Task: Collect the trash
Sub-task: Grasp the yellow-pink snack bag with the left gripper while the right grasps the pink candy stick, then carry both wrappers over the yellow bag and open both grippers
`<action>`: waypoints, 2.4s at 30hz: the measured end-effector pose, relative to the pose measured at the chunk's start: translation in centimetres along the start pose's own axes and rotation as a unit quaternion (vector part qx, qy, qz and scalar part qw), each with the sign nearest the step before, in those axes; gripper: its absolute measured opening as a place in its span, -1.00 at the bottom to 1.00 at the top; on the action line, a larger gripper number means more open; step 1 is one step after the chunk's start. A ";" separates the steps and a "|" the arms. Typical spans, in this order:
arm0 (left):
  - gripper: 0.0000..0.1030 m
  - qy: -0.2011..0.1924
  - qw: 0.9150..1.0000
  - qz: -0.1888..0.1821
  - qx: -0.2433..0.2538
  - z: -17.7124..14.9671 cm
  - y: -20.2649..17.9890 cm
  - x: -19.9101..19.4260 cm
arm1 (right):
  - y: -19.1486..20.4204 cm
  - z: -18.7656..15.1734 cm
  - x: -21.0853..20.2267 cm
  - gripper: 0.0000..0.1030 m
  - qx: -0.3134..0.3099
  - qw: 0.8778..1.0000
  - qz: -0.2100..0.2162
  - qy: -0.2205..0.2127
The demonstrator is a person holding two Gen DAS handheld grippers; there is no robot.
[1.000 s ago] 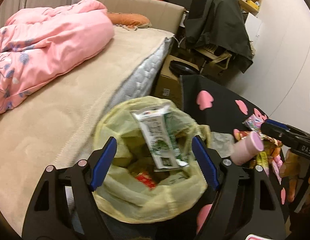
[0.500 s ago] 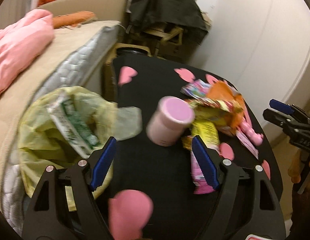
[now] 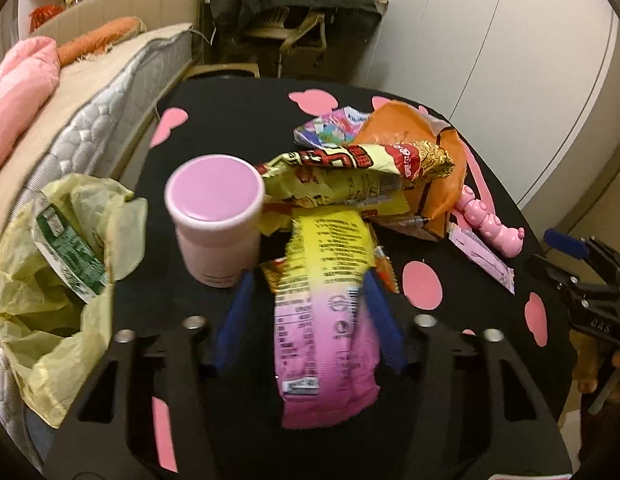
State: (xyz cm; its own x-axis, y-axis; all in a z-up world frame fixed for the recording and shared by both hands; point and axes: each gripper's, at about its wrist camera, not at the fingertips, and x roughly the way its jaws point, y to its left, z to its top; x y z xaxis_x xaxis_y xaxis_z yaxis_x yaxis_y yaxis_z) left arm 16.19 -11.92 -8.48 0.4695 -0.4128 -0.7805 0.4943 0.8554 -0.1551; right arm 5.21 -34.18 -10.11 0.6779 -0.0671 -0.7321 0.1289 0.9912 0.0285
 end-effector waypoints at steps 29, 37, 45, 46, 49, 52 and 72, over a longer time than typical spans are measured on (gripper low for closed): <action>-0.24 0.031 0.998 -0.051 -0.025 -3.6 2.0 -2.5 | 2.8 -2.0 3.6 0.31 -0.020 0.987 0.140 0.081; -0.15 0.028 0.998 -0.049 -0.024 -3.8 1.9 -3.1 | 1.1 0.1 5.9 0.02 0.034 0.994 0.081 0.070; -0.08 0.015 0.999 -0.040 -0.032 -3.4 2.2 -4.1 | 1.8 -0.2 5.6 -0.66 0.019 0.992 0.097 0.075; -0.08 0.016 0.999 -0.040 -0.032 -3.4 2.1 -4.0 | 1.8 -0.4 5.3 -0.66 0.016 0.993 0.095 0.073; -0.08 0.022 0.999 -0.037 -0.031 -3.2 1.9 -3.4 | 1.7 -0.9 3.8 -0.66 0.015 0.993 0.099 0.063; -0.08 0.029 0.998 -0.032 -0.036 -3.1 1.8 -2.5 | 1.5 -1.1 2.8 -0.66 0.023 0.993 0.102 0.055; -0.57 -0.019 0.998 -0.049 -0.029 -3.6 1.7 -7.8 | 5.5 1.7 -2.5 -0.66 -0.031 0.993 0.113 -0.008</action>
State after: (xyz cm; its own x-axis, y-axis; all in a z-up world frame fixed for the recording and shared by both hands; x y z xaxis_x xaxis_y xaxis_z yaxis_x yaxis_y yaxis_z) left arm 10.69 -6.11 -4.83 0.4482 -0.5061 -0.7369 0.4966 0.8264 -0.2655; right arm 5.47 -28.80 -7.01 0.6958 0.1556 -0.7012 -0.0715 0.9864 0.1479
